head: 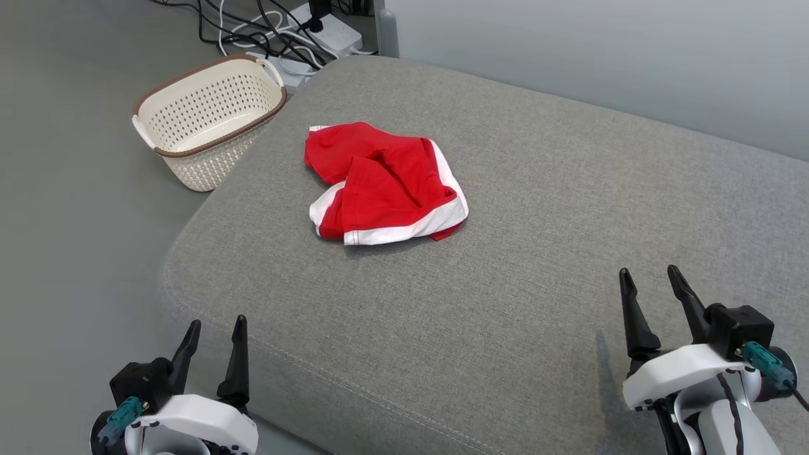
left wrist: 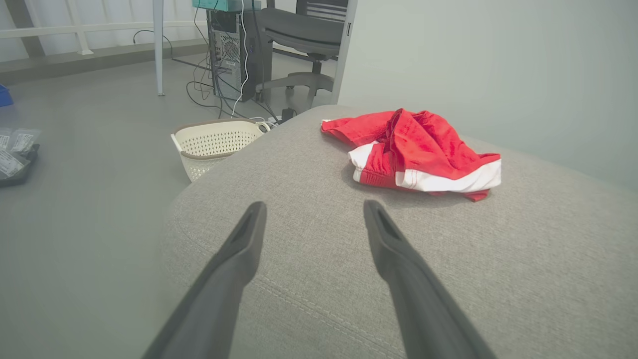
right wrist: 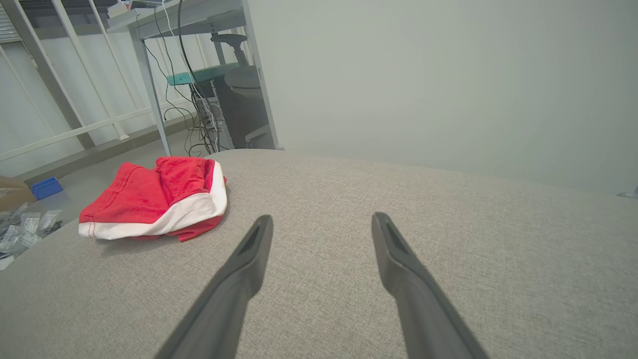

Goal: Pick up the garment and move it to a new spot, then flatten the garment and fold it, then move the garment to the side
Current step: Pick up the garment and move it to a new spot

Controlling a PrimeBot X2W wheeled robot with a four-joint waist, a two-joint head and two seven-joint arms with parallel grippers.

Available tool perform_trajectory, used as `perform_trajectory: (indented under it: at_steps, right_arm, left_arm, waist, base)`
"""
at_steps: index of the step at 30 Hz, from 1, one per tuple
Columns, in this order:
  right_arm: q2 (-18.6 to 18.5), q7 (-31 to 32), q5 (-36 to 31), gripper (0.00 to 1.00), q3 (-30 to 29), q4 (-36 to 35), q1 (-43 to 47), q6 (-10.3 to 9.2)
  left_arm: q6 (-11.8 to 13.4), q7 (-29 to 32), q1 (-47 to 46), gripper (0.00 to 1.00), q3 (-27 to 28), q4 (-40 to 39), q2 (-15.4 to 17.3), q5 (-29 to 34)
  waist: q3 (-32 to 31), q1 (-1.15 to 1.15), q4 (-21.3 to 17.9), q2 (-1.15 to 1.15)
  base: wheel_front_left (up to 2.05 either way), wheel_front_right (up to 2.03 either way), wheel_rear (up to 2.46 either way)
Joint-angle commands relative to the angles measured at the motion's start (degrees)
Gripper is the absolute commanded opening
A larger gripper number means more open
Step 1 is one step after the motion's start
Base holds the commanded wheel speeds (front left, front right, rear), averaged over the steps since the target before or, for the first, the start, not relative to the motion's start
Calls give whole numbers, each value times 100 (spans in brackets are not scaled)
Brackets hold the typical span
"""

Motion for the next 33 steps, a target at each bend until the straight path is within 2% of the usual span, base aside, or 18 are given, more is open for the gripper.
perform_trajectory:
  at_steps: [1, 5, 10, 23, 27, 33]
  right_arm:
    - [-41, -67, 12, 100, 152, -76, -194, 0]
    - [-41, -67, 9, 100, 159, -82, -264, 0]
    - [-41, -67, -38, 100, 272, -134, -364, 0]
    - [-41, -67, -203, 100, 616, -523, -821, 0]
    - [-41, -67, -210, 100, 660, -672, -875, 0]
    - [-41, -67, -207, 100, 634, -845, -830, 0]
  left_arm:
    - [-41, -34, -296, 100, 143, -101, 62, -106]
    - [-41, -34, -517, 100, 53, 49, 123, -336]
    - [-41, -34, -1090, 100, -306, 301, 366, -690]
    - [-41, -34, -2829, 100, -1002, 1406, 1370, -1884]
    - [-41, -34, -3156, 100, -972, 1953, 1658, -2168]
    - [31, -34, -3388, 100, -595, 2726, 1976, -2066]
  waist:
    - [76, 0, -77, 0]
    - [197, 0, -300, 0]
    - [447, 0, -701, 0]
    - [1495, 0, -2040, 0]
    - [1724, 0, -2408, 0]
    - [1891, 0, -2792, 0]
  base:
    - [0, 0, 0]
    - [0, 0, 0]
    - [0, 0, 0]
    - [0, 0, 0]
    - [0, 0, 0]
    - [0, 0, 0]
